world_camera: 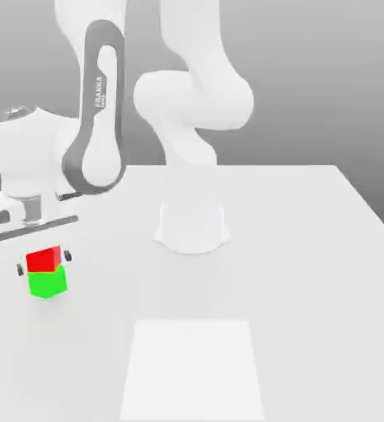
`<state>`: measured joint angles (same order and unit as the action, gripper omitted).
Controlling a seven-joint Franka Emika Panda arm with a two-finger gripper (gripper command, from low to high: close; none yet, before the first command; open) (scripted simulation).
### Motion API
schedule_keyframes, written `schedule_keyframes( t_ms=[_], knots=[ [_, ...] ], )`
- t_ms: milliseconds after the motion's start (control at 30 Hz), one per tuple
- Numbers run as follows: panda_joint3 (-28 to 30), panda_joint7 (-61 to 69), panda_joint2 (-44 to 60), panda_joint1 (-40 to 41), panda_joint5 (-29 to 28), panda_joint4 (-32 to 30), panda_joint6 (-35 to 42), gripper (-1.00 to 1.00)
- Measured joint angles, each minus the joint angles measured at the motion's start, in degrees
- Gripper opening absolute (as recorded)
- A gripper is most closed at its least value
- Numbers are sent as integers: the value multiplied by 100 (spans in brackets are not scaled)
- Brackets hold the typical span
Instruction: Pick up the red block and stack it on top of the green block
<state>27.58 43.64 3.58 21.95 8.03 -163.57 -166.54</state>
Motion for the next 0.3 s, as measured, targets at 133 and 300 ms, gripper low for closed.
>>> schedule_keyframes(
  t_ms=[133,300],
  knots=[
    [51,-266,-217,84,-380,-1,166,100],
    [12,-905,-903,330,-1293,-7,774,100]
  ],
)
